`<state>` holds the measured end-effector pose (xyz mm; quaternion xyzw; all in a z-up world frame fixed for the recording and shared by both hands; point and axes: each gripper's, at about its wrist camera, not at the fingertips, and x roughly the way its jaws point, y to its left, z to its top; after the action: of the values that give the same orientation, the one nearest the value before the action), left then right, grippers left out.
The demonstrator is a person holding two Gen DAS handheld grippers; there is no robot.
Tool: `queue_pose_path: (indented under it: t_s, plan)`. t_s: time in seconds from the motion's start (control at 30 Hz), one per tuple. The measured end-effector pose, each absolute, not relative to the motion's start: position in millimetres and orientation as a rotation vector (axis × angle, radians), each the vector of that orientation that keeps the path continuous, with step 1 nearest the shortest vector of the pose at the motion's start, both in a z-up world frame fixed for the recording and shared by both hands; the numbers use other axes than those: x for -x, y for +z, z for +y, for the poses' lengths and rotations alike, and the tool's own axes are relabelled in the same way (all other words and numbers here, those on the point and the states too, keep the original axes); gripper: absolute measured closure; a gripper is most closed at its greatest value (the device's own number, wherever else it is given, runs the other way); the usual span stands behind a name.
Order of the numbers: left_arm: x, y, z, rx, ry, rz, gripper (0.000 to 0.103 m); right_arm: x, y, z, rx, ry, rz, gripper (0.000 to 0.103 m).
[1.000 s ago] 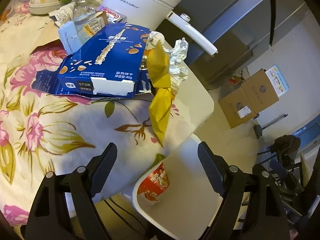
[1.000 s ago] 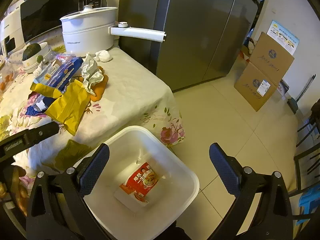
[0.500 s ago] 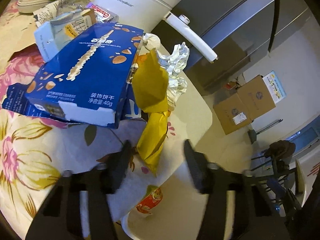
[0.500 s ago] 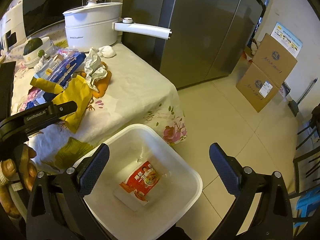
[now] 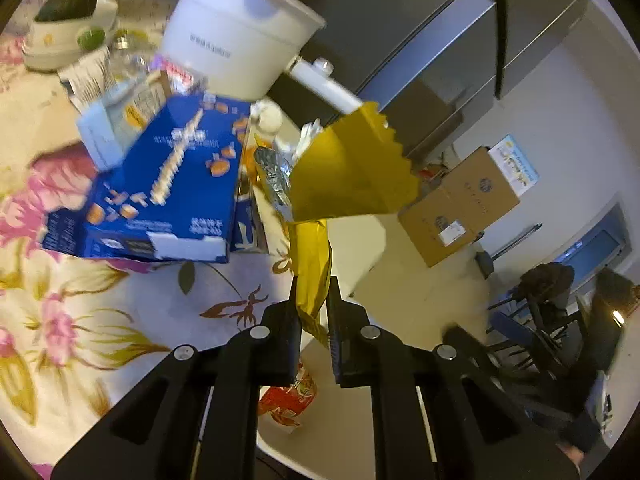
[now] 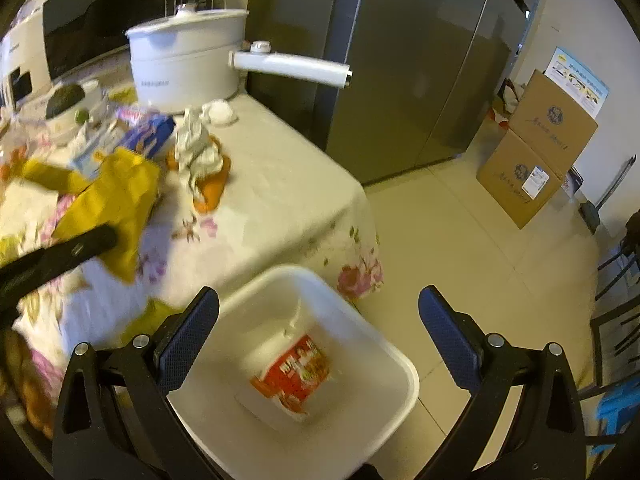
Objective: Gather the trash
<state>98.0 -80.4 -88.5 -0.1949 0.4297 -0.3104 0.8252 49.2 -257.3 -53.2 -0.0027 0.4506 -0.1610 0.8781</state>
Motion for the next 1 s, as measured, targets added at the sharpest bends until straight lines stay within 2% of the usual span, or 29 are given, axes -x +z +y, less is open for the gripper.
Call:
queue_pose_path:
  t_s: [0.13, 0.37, 0.77, 0.8, 0.87, 1.0]
  plan:
    - [-82.8, -61.9, -58.3, 0.417, -0.654, 0.84, 0.091, -72.3, -40.5, -249.4, 0.017, -0.309, 0.875, 0.007]
    - [-71.5, -30.4, -20.0, 0.442, -0.616, 0.754, 0.091, -137.4, -42.4, -232.3, -0.019, -0.195, 0.892, 0.007]
    - [-82.5, -39.2, -2.1, 0.468, -0.573, 0.768, 0.091, -213.1, -75.7, -227.7, -0.185, -0.081, 0.936, 0.009]
    - [-84.0, -41.1, -1.8, 0.472, -0.571, 0.772, 0.091, -217.1, -78.0, -227.7, -0.182, -0.077, 0.944, 0.012]
    - [-86.1, -44.1, -1.2, 0.478, -0.567, 0.78, 0.091, -227.0, -86.9, -227.8, -0.185, -0.059, 0.99, 0.038]
    - [-87.8, -47.4, -1.7, 0.477, -0.561, 0.788, 0.091, -235.2, -99.7, -225.6, -0.177, -0.049, 1.038, 0.059]
